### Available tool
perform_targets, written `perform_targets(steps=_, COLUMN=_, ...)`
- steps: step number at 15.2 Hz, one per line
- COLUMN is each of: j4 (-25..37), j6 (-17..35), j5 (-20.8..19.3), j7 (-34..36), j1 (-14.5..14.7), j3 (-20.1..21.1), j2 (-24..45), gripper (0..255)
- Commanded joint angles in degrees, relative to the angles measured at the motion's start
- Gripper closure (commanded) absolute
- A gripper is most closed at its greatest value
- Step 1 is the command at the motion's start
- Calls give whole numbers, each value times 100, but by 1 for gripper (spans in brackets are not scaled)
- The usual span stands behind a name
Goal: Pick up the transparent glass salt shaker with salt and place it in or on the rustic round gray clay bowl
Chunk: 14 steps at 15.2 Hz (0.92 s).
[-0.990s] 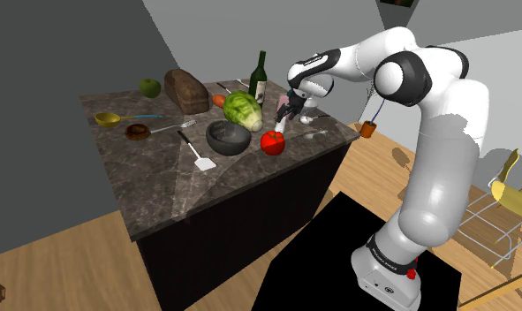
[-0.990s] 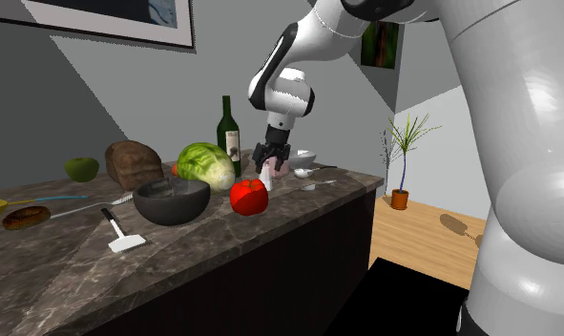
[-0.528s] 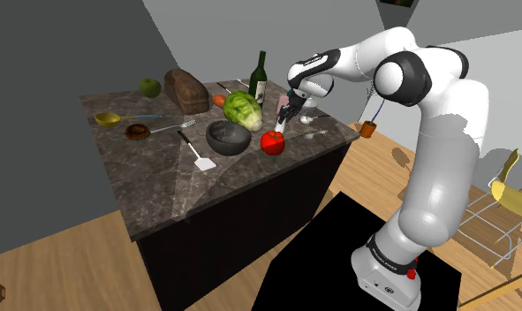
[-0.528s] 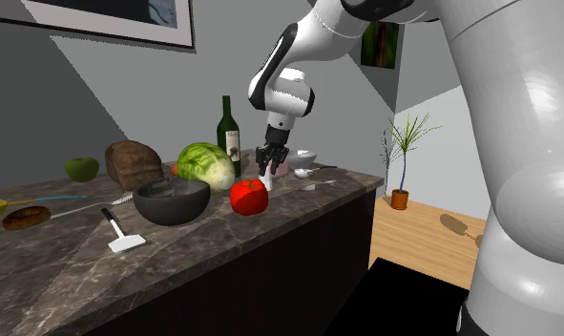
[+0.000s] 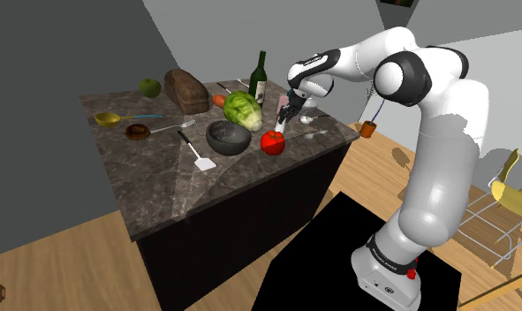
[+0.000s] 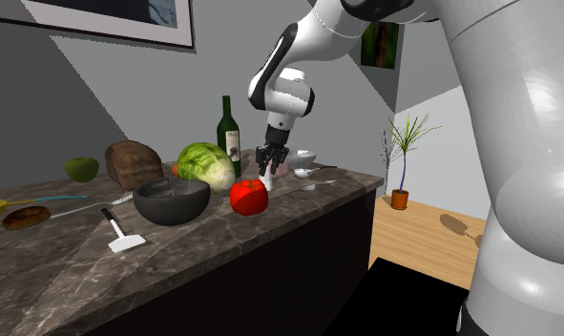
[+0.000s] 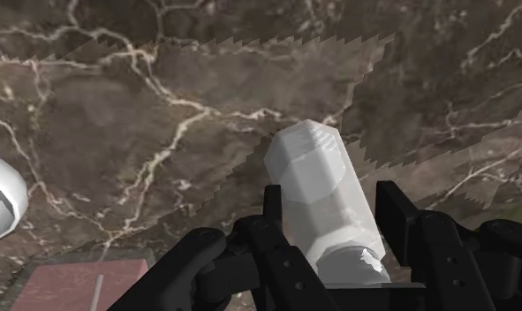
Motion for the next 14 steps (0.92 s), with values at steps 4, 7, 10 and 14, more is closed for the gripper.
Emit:
perform_targets(steps=4, j4=81, j6=-223, j5=-134, j7=126, j1=39, j3=-63, j2=-158, gripper=255)
perform_targets(steps=7, j4=158, j6=-395, j5=-229, j7=216, j1=63, j3=-106, j2=-269, gripper=255)
perform_targets(steps=10, j4=248, j6=-572, j5=-319, j7=304, j1=83, j3=-143, j2=-372, gripper=255)
perform_targets(steps=14, j4=387, j6=-814, j5=-431, j7=414, j1=104, j3=-186, j2=-495, gripper=255)
